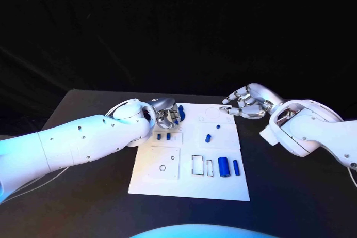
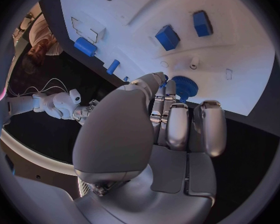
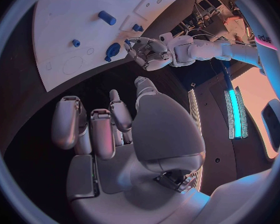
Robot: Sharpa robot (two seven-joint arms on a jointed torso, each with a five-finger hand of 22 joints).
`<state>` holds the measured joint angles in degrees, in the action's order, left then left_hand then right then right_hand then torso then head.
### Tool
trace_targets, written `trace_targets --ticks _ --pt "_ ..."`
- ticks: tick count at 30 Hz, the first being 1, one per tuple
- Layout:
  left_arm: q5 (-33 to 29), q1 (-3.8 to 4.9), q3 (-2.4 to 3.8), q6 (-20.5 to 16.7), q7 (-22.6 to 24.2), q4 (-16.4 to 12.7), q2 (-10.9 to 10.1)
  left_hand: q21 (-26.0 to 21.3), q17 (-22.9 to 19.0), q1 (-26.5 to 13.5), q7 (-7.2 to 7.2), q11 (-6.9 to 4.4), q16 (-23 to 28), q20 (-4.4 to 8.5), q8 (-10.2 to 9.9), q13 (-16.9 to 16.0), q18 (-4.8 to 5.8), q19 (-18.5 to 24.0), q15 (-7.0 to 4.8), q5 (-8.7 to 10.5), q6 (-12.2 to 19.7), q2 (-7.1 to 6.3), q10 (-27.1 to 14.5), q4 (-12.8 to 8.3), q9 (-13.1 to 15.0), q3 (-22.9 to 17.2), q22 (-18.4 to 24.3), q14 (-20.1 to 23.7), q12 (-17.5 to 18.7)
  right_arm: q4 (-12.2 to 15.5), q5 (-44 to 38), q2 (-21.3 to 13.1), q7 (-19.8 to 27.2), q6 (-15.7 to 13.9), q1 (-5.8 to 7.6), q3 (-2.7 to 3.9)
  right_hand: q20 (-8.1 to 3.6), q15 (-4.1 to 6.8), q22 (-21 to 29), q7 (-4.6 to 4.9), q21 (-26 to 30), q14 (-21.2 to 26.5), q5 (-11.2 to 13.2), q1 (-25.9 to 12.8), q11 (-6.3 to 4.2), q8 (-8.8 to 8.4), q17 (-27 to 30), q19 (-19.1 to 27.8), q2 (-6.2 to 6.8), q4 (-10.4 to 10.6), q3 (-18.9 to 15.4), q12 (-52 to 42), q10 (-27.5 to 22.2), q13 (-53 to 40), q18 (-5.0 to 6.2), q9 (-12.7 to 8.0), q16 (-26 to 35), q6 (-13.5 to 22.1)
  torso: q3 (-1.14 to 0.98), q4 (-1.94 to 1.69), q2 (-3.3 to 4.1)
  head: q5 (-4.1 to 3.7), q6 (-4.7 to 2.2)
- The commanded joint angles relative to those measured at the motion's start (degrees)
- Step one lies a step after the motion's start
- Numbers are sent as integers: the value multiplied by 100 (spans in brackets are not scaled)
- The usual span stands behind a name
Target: Assemble the parts on the task board
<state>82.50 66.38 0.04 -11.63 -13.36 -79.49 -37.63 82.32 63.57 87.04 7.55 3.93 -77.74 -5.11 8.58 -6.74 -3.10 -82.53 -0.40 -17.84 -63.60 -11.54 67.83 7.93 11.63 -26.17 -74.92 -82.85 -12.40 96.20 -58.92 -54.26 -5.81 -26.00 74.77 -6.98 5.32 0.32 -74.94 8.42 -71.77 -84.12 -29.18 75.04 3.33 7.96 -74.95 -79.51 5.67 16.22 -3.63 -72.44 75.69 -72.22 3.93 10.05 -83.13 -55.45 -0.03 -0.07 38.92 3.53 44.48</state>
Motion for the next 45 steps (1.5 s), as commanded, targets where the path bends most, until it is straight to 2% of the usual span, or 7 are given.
trace_targets --ticks 1,5,11,17,23,45 --pt "-128 12 35 -108 -50 -155 -108 41 -13 -69 9 -4 -26 -6 -39 -9 50 -53 9 25 -57 -1 46 -37 -4 2 -680 -45 31 -2 -55 -3 19 27 -3 -1 13 46 -246 -29 20 -287 -19 2 5 19 -267 35 -63 0 -38 -22 -4 -5 51 8 16 8 8 -21 -13 -16 7" --pt "-138 25 65 -3 -172 -280 -267 56 -40 -114 -3 -15 -17 -2 -47 -19 55 -69 1 30 -90 -14 88 -39 -6 19 -696 -50 55 -3 -56 -6 19 30 -3 -1 13 46 -246 -29 20 -287 -19 2 5 19 -267 35 -63 0 -38 -22 -4 -5 51 8 16 8 8 -25 -10 -17 6" --pt "-160 29 74 108 -239 -240 -338 54 -42 -129 -8 -18 -17 1 -55 -21 54 -69 -3 31 -96 -23 99 -43 -8 26 -695 -53 69 -5 -56 -5 20 39 -3 -1 13 46 -246 -29 20 -287 -19 2 5 19 -267 35 -63 0 -38 -22 -4 -5 51 8 16 8 13 -15 -2 5 13" --pt "-176 24 69 230 -275 -122 -322 53 -44 -141 -12 -19 -16 2 -64 -22 54 -68 -4 33 -94 -34 102 -45 -12 32 -694 -54 81 -11 -56 2 22 44 -3 -2 13 46 -246 -29 20 -287 -19 2 5 19 -267 35 -63 0 -38 -22 -4 -5 51 8 16 8 14 -17 -4 16 27" --pt "-177 17 61 306 -300 -23 -306 50 -49 -142 -13 -20 -14 3 -64 -23 53 -66 -5 34 -95 -34 103 -45 -12 33 -691 -53 82 -12 -56 4 23 43 -4 -2 12 46 -238 -30 32 -284 -22 -2 4 22 -251 41 -64 3 -43 -18 -8 0 54 9 26 5 6 -9 -4 28 30" --pt "-146 1 38 521 -270 69 -232 48 -68 -162 -21 -25 -5 6 -73 -28 52 -65 -8 48 -104 -29 118 -44 -15 38 -689 -50 97 -8 -56 5 29 38 -6 -3 12 46 -238 -30 32 -284 -22 -2 4 22 -251 41 -64 3 -43 -18 -8 0 54 9 26 5 3 -9 -8 45 46"
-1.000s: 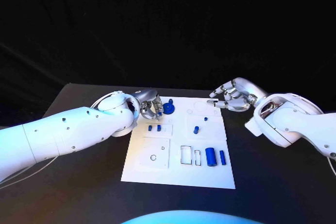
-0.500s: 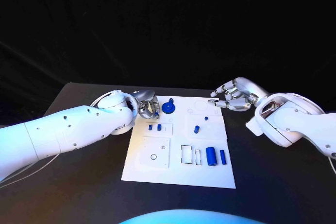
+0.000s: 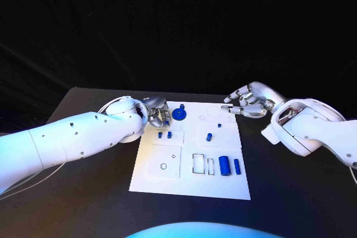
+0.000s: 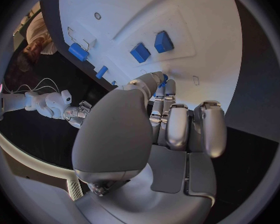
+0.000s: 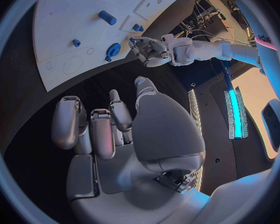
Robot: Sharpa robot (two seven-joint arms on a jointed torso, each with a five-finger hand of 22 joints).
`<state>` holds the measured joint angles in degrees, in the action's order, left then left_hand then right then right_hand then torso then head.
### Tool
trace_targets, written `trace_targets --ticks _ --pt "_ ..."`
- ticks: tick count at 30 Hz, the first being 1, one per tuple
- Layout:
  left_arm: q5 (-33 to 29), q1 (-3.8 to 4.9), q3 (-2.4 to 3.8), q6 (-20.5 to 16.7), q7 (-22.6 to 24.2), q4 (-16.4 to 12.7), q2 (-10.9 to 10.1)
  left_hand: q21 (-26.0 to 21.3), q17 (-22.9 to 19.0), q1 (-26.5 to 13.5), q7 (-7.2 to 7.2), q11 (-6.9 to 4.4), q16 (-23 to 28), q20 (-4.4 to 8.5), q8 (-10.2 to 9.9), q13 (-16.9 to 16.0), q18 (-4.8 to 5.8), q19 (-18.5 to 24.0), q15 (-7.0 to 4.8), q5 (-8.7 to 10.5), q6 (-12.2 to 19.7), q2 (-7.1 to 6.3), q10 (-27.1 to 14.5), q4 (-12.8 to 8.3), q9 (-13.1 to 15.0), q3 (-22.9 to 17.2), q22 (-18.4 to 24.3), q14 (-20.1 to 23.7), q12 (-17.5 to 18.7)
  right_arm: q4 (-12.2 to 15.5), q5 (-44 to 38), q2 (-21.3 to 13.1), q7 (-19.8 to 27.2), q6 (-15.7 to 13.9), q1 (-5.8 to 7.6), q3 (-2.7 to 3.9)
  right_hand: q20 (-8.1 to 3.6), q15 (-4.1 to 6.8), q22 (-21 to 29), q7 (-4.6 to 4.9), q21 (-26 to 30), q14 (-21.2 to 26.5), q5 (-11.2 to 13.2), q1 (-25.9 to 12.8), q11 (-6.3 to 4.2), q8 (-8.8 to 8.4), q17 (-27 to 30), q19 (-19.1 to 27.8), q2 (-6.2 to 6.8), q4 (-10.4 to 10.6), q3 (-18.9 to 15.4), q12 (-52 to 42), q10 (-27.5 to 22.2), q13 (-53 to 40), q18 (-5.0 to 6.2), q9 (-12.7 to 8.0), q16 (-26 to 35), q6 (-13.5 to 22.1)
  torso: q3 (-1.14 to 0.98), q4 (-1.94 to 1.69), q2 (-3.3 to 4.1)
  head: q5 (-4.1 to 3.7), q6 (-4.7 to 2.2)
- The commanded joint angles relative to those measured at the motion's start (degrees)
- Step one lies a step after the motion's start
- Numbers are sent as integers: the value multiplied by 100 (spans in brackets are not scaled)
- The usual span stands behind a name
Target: Assemble the parts on the task board
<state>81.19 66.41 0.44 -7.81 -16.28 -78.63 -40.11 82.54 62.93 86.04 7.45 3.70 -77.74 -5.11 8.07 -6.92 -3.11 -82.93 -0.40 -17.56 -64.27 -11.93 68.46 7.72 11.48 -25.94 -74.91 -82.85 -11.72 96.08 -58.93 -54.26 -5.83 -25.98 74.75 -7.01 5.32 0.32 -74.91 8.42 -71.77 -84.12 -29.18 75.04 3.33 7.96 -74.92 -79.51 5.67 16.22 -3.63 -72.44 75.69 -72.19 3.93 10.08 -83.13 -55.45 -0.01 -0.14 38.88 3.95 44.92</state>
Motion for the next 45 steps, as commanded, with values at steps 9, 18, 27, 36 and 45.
trace_targets --ticks 9,18,27,36,45 --pt "-21 -4 -6 221 -6 25 32 18 -45 -78 -16 -5 14 9 -27 -13 51 -18 -12 32 -47 8 64 -22 -1 23 -683 -40 42 6 -55 3 34 34 -4 -1 12 46 -241 -30 32 -284 -23 -2 4 23 -254 41 -64 3 -43 -17 -7 -3 54 6 26 5 4 -3 2 9 3" --pt "-16 -4 -7 251 -4 57 81 20 -49 -90 -22 -10 16 11 -28 -18 52 -21 -15 38 -61 12 76 -22 -1 28 -686 -39 50 7 -55 9 36 31 -5 -1 12 46 -241 -30 32 -284 -23 -2 4 23 -254 41 -64 3 -43 -17 -7 -3 54 6 26 5 4 0 3 3 4" --pt "-15 -5 -17 259 -13 114 114 -4 -16 -118 20 17 2 10 -156 -21 46 -1 -1 39 78 -2 57 -34 -56 20 -664 -45 133 12 -54 7 36 29 -5 -1 11 48 -233 -32 48 -281 -25 -10 3 29 -241 47 -68 7 -54 -6 -16 11 57 8 36 2 0 1 1 -10 2" --pt "-15 -6 -24 270 -30 125 107 -26 -59 -138 51 38 19 -3 -248 -27 40 17 17 37 164 -20 56 -44 -100 7 -642 -31 190 14 -53 0 34 27 -5 -1 11 48 -233 -32 48 -281 -25 -10 3 29 -241 47 -68 7 -54 -6 -16 11 57 8 36 2 2 -5 -4 -6 0" --pt "-16 -7 -26 256 -50 124 104 -43 -97 -168 74 56 29 -24 -422 -45 36 28 34 34 362 -56 73 -53 -198 -28 -630 -19 270 11 -52 0 23 33 -5 -1 10 48 -197 -31 103 -269 -25 -12 3 30 -191 78 -66 7 -59 36 -51 54 69 7 66 5 2 -3 -2 -1 0"
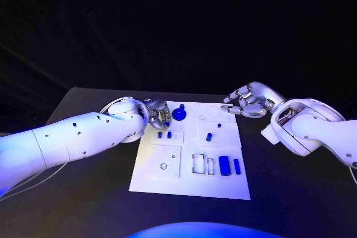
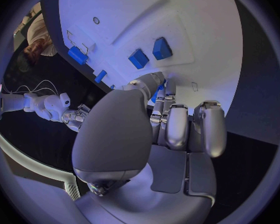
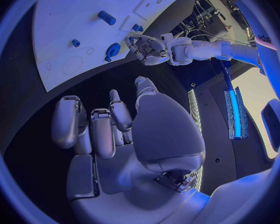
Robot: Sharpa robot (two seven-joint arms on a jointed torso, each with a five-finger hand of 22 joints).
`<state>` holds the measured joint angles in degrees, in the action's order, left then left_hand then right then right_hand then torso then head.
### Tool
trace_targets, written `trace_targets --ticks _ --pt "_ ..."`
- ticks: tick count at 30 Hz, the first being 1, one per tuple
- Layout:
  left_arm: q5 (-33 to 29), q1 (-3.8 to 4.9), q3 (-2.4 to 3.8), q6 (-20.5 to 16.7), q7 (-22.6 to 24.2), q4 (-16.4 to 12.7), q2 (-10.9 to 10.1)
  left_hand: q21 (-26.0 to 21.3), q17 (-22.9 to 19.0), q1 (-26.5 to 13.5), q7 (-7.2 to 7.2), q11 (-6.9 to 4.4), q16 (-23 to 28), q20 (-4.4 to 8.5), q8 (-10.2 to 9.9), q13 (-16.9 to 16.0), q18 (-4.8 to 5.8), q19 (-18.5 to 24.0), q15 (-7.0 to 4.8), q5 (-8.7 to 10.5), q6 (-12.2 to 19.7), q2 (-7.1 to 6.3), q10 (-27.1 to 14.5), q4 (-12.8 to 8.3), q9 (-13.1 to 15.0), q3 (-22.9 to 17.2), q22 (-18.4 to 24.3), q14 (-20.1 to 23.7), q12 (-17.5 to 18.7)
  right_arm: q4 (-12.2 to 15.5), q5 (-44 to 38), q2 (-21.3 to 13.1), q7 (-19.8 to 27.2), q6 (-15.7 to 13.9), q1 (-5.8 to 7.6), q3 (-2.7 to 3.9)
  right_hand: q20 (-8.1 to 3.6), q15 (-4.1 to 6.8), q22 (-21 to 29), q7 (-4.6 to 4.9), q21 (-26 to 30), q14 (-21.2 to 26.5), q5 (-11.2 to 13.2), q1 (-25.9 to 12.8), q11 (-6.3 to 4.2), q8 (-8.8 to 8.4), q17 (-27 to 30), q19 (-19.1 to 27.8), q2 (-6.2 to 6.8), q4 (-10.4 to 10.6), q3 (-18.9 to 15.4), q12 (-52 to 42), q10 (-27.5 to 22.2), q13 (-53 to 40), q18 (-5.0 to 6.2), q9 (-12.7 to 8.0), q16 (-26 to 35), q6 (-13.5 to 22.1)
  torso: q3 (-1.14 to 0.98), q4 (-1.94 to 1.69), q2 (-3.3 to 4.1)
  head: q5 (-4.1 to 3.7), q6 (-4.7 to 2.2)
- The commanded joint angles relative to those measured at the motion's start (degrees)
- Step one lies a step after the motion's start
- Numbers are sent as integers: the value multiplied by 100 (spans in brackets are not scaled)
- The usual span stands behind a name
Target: Assemble the parts on the task board
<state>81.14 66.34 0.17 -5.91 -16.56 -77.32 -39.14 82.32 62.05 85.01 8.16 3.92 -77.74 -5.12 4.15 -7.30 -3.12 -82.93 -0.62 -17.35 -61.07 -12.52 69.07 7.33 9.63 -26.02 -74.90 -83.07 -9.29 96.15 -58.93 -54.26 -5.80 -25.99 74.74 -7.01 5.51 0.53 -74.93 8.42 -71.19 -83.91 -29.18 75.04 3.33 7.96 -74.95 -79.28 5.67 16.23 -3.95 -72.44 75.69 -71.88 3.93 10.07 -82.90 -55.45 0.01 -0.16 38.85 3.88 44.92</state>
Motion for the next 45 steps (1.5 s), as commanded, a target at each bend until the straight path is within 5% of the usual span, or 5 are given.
trace_targets --ticks 1,15,29,39,45 --pt "-12 0 1 68 -26 -8 7 -19 -14 -67 3 33 30 -25 -43 -10 37 26 56 12 66 -1 18 -16 -26 -25 -633 3 33 3 -52 1 19 35 -3 0 -9 27 -179 -31 69 -283 -26 -12 3 29 -165 69 -66 5 -28 47 -61 34 75 9 57 7 2 0 1 2 0" --pt "-167 0 0 56 -152 -43 -93 -108 -146 -214 -29 -9 84 2 -55 -60 13 85 22 7 914 -142 46 74 -361 96 -550 40 201 -63 -70 13 -108 201 -10 -2 -30 48 315 -37 893 -110 86 106 -15 85 540 397 -131 8 -147 2170 -1358 2082 219 19 640 90 1 -3 -2 12 12" --pt "-661 1 5 -716 266 -297 -458 -113 -139 -173 -7 -4 75 5 109 -97 14 76 23 -11 597 -106 52 87 -339 135 -552 26 247 -312 -1362 156 -400 612 -62 -6 -55 43 482 -17 1280 -111 1348 1388 6 134 979 378 -262 -272 466 4981 -1443 4519 256 11 1091 -274 8 -3 -10 -90 -38" --pt "-3705 8 11 -1839 1319 -509 -811 -378 -505 -193 15 15 261 -14 323 -200 -68 288 42 -20 123 -4 202 123 -280 99 -279 129 124 -634 -3213 495 -742 905 -221 -11 -7 -11 211 -30 995 -178 1391 1538 83 -122 692 220 85 -205 957 6041 -1193 5578 192 -103 863 -506 5 -8 -7 -351 -113" --pt "-6100 13 10 -2082 1949 -647 -1038 -1340 -1955 -199 71 83 1138 -48 320 -257 -328 1072 96 -23 77 39 -72 88 -300 112 663 743 49 -831 -3780 734 -887 1123 -334 -25 28 -57 28 25 759 -226 1185 1536 146 -261 473 110 240 -210 1169 6278 -1175 5881 146 -158 681 -497 15 -15 6 -407 -119"
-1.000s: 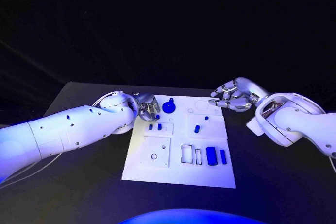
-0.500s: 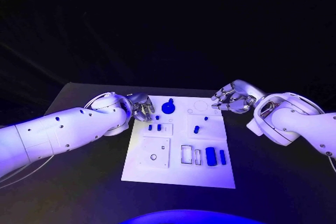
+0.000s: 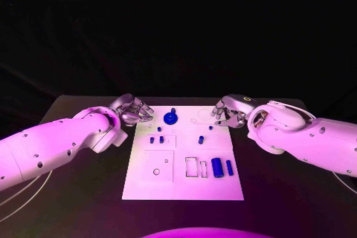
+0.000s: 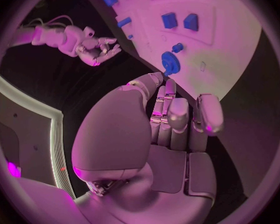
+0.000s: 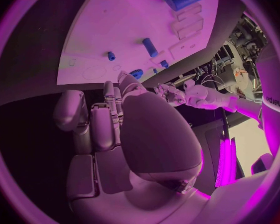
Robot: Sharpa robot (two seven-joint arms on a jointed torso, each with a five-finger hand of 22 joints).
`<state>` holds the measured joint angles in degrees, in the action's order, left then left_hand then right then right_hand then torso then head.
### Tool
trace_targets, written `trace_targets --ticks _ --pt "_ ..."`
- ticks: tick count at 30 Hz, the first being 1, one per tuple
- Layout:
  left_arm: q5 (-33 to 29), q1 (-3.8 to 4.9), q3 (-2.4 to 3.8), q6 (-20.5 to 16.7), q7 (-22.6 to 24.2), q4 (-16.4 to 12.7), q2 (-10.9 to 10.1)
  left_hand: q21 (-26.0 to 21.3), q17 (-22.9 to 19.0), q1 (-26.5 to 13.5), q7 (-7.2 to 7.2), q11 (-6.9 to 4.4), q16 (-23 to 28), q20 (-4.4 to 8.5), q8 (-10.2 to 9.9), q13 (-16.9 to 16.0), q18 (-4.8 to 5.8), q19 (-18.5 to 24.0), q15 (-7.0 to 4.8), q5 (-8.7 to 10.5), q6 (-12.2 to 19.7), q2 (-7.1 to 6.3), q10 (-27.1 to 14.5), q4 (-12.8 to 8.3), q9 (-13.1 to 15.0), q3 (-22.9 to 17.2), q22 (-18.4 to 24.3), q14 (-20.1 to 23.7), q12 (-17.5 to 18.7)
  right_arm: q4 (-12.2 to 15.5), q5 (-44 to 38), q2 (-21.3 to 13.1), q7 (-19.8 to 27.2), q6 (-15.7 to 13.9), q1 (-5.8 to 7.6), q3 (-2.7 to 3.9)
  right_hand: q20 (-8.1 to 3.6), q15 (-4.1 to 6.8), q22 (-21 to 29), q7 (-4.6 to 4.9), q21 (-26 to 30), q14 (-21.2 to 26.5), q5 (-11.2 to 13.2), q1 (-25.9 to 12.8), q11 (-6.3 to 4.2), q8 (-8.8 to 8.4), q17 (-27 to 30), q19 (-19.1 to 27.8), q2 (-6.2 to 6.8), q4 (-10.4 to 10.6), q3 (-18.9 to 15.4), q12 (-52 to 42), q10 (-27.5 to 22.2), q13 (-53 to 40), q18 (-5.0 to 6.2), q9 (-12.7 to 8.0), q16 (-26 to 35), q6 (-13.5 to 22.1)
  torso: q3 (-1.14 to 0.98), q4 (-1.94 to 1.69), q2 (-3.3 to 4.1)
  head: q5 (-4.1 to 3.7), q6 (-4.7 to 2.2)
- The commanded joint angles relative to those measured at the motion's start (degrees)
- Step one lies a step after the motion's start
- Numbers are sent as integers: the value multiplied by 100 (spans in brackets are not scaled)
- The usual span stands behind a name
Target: Assemble the parts on the task board
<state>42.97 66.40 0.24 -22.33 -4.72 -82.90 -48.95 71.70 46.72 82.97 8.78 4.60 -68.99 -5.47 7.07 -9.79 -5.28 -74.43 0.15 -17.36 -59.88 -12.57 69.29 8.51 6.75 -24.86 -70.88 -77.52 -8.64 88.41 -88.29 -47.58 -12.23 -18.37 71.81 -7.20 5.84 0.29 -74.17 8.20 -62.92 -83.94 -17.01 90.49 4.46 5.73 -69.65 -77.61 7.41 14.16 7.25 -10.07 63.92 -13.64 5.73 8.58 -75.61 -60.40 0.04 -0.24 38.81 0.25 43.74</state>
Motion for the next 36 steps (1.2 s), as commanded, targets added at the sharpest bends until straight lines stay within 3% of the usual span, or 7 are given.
trace_targets --ticks 1,11,16,21,36 --pt "-2525 7 3 -445 861 -134 -97 -402 -612 7 16 22 389 -21 29 -17 -140 316 28 -23 -43 53 -129 -38 -15 -1 373 278 -35 -83 -910 99 -266 394 -57 -8 -1 -38 -72 56 -102 -230 -42 -14 39 -50 -85 -73 80 -3 72 60 6 85 -39 -13 -72 -5 13 -9 10 -50 7" --pt "-3651 18 3 -296 1437 -575 -454 -501 -712 -5 19 27 463 -31 24 -49 -155 363 31 -16 -31 73 -167 -52 -24 26 453 316 -110 -229 -1173 300 -343 667 -130 -12 19 -61 -217 70 -309 -252 -49 -49 61 -85 -203 -164 137 -12 198 152 14 230 -77 -24 -175 -65 8 -9 10 4 24" --pt "-3824 23 3 -283 1529 -676 -523 -519 -730 -5 18 27 475 -32 25 -54 -158 371 31 -16 -32 82 -180 -55 -25 31 467 323 -123 -267 -1197 388 -310 747 -184 -14 19 -50 -422 47 -639 -268 -95 -43 43 -75 -289 -309 148 -40 307 172 84 305 -139 -17 -250 -156 17 -7 10 14 47" --pt "-3897 25 3 -259 1570 -714 -544 -521 -732 3 20 27 477 -33 25 -60 -156 366 31 -17 -31 91 -190 -64 -27 34 466 323 -136 -333 -1213 473 -291 743 -224 -15 13 -44 -475 37 -705 -272 -134 -37 38 -82 -320 -331 151 -68 414 194 134 367 -150 -17 -281 -202 6 1 6 28 58" --pt "-3926 27 3 -200 1559 -745 -556 -558 -746 51 27 32 485 -32 24 -80 -161 370 32 -20 -20 124 -236 -110 -33 36 495 325 -185 -555 -1220 608 -256 748 -277 -16 4 -34 -578 26 -809 -268 -146 -90 23 -117 -355 -350 156 -141 762 256 249 529 -165 -21 -327 -295 0 -4 13 35 98"
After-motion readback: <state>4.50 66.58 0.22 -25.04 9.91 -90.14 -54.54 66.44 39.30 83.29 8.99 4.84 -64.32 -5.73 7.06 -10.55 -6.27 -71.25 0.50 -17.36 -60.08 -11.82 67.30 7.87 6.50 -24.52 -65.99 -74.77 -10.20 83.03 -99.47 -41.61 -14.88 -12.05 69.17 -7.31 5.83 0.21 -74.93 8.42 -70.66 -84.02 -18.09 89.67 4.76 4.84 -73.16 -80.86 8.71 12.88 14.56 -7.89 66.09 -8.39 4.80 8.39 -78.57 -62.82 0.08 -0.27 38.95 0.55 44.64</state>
